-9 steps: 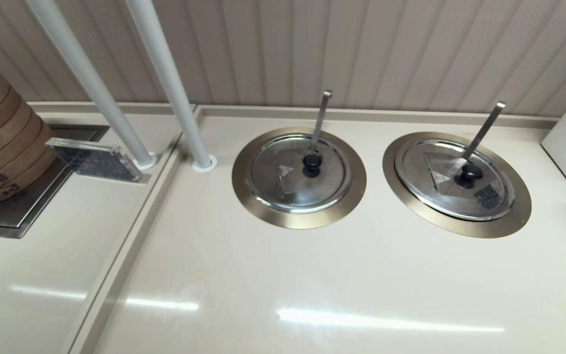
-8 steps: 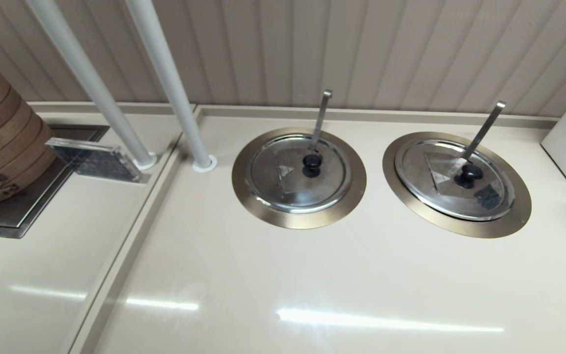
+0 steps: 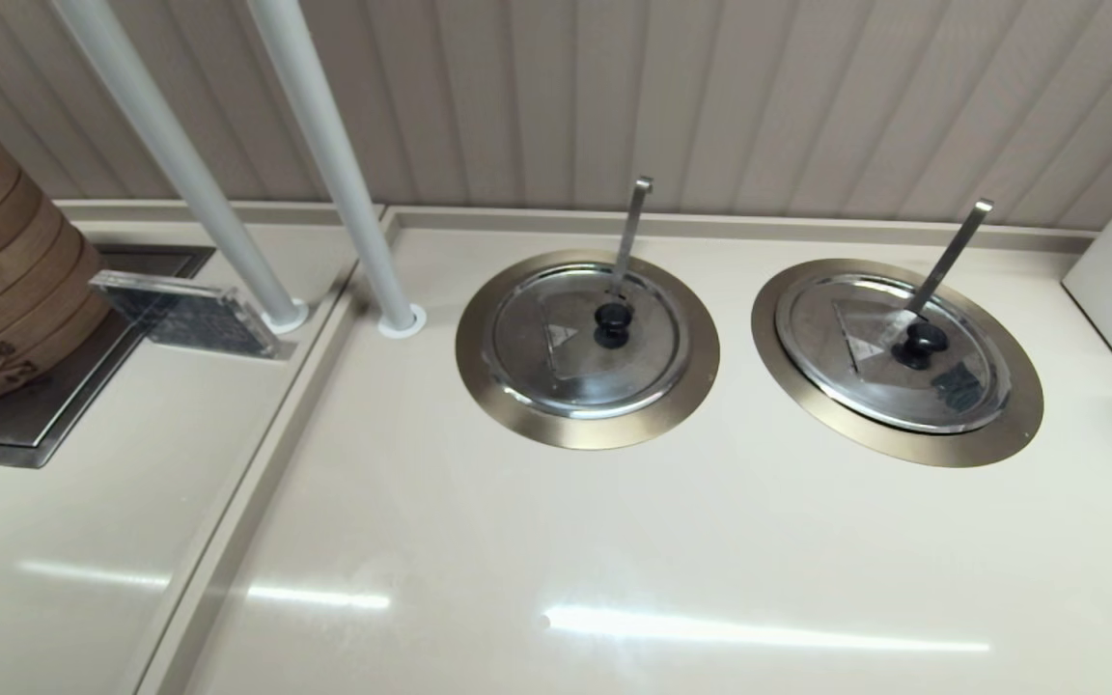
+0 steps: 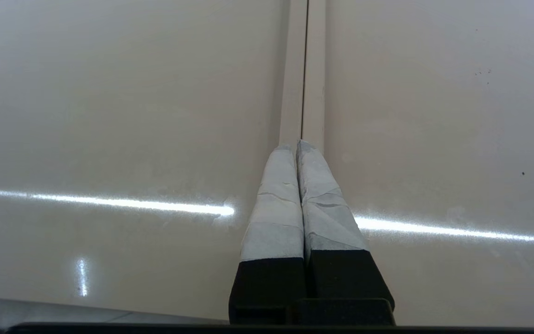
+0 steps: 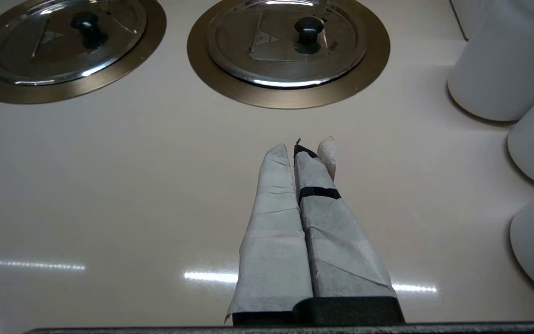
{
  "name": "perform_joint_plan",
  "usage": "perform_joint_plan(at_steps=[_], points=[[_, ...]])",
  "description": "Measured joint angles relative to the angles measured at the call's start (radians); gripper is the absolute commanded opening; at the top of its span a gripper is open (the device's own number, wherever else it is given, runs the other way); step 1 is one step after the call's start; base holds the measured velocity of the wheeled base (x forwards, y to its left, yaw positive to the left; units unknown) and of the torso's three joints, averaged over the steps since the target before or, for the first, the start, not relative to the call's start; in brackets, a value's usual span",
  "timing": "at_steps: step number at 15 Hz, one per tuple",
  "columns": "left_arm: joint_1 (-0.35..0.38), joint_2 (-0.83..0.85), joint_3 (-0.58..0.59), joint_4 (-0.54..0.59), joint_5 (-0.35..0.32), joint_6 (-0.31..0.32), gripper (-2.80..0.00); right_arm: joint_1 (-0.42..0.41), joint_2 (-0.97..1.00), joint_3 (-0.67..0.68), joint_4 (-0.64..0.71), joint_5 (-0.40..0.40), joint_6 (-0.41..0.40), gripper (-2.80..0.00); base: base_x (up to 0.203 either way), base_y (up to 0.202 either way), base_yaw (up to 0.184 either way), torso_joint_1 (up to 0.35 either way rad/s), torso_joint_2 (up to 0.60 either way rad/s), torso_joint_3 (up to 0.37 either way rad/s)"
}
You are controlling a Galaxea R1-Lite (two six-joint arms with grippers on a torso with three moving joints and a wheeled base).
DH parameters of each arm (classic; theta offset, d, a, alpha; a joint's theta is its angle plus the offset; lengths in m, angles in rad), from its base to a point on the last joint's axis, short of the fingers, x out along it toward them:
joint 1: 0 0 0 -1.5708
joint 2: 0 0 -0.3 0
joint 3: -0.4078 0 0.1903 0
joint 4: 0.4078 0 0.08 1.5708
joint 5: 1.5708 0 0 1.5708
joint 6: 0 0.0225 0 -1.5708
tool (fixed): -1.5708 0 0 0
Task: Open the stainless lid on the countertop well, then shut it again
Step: Open the lid
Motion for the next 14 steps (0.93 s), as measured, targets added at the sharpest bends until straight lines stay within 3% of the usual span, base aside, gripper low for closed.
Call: perform_joint_plan(at_steps=[3,7,11,14], points=[[0.000,0.000,0.000,0.000,0.000,0.000,-2.80,-0.005,0.239,-0.096,-0.036,-0.009,0.013,-2.80,0.000,0.000,0.000,0.000,0.00,0.000],[0.000,0.000,0.000,0.000,0.000,0.000,-2.80,-0.024,0.640,-0.175,-0.183,-0.055,0.027,-2.80,0.000,0.000,0.000,0.000,0.00,0.000],[0.000,0.000,0.000,0.000,0.000,0.000,-2.80,-0.027,1.021,-0.226,-0.611,-0.032,0.042,-2.80,0.000,0.000,0.000,0.000,0.00,0.000],[0.000,0.000,0.000,0.000,0.000,0.000,-2.80,-0.025,1.258,-0.337,-0.884,-0.055,0.038,-2.80,0.000,0.000,0.000,0.000,0.00,0.000]])
